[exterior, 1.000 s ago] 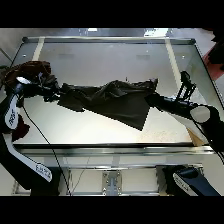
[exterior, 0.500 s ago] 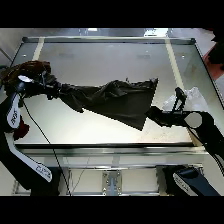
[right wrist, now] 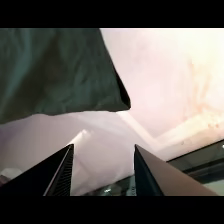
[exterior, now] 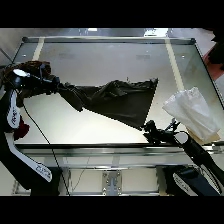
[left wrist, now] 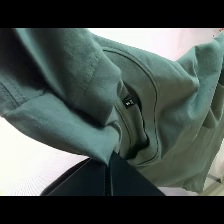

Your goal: Fold the shirts.

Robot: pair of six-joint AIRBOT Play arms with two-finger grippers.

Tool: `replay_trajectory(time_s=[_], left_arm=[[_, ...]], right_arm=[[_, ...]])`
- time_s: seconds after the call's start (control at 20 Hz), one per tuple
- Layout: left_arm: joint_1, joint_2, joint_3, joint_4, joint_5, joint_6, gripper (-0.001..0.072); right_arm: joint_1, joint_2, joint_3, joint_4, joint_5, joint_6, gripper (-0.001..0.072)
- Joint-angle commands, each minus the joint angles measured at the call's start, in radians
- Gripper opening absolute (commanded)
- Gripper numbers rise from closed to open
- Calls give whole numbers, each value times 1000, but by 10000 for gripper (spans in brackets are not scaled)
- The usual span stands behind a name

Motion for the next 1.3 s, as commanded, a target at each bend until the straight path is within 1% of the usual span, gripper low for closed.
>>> replay_trajectory(time_s=[0.0, 0.25, 0.4, 0.45, 0.65, 0.7, 0.75, 0.85, 0.9, 0.95, 1.0, 1.1, 1.15, 1.2, 1.25], left_arm=[[-1, 1, 6, -1, -6, 1, 10], [-2, 1, 6, -2, -8, 0, 10], [-2, 1, 6, -2, -7, 0, 10], [-2, 1, 6, -2, -7, 0, 10], [-2, 1, 6, -2, -7, 0, 10], [-2, 1, 6, -2, -6, 0, 10], [-2, 1, 6, -2, -6, 0, 10], [-2, 1, 6, -2, -5, 1, 10], [-2, 1, 6, -2, -3, 1, 10], [-2, 1, 6, -2, -2, 1, 10], [-1, 1, 6, -2, -1, 2, 10], [-1, 3, 6, -19, -4, 10, 11], [2, 10, 7, -61, -9, 18, 10], [7, 22, 13, -121, -19, 47, 10], [14, 44, 29, -206, -33, 86, 10]], right_arm=[[12, -1, -67, 130, -148, 4, 445], [21, -80, -69, 195, -219, 0, 445], [53, -126, -69, 317, -240, -119, 444], [66, -130, -69, 349, -263, -138, 443], [72, -148, -69, 376, -275, -149, 431], [72, -160, -69, 389, -282, -153, 364], [72, -173, -69, 390, -298, -154, 319], [72, -189, -69, 392, -327, -154, 309], [72, -189, -69, 394, -348, -155, 238], [72, -189, -66, 396, -365, -155, 76], [72, -189, -61, 394, -385, -166, 39], [70, -188, -27, 394, -410, -254, 38], [70, -185, 7, 396, -402, -311, 38], [70, -174, 46, 395, -398, -364, 37], [70, -147, 95, 383, -398, -443, 36]])
